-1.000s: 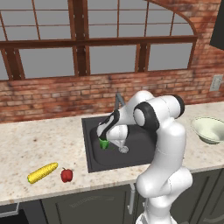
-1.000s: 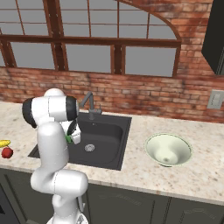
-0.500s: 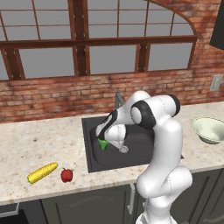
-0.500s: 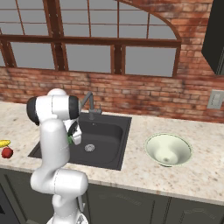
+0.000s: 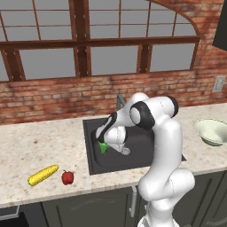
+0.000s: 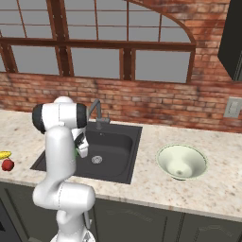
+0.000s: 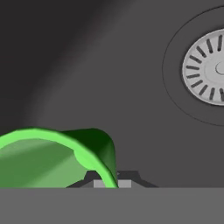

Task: Remove the bell pepper and corn from the sink. Then move the bowl and cup from the counter to the sink for washing.

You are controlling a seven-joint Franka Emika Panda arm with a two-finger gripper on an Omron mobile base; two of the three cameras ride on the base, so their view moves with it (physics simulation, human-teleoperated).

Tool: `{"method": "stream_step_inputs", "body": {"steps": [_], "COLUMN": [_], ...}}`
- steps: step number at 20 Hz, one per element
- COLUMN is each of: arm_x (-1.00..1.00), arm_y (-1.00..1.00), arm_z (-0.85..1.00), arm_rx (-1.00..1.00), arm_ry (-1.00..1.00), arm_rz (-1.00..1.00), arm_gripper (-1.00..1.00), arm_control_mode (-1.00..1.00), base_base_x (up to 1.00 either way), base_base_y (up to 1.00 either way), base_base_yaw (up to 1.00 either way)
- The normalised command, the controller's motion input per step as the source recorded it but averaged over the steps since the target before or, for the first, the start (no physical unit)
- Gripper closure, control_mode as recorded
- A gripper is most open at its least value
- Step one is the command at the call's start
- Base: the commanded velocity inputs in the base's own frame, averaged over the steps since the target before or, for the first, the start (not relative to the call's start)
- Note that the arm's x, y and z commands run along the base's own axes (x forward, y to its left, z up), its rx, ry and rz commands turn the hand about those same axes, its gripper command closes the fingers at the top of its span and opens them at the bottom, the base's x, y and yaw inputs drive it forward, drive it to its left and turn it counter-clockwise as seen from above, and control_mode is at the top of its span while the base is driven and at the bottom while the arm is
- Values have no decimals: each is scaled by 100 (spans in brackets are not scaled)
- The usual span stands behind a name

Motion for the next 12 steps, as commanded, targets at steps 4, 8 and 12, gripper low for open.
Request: {"method": "stream_step_inputs", "body": {"steps": [4,8,12], "arm_x": [7,7,4], "arm_y": [4,3,2], "arm_z": [-16,-15,-15], "arm_rx": [0,0,0], "arm_ry": [0,0,0], "arm_rz": [0,0,0], "arm_gripper": [100,100,100], "arm_control_mode": [-100,-100,-100], "base_base_x": [0,0,0], "base_base_y": [0,0,0], "base_base_yaw": [0,0,0]}}
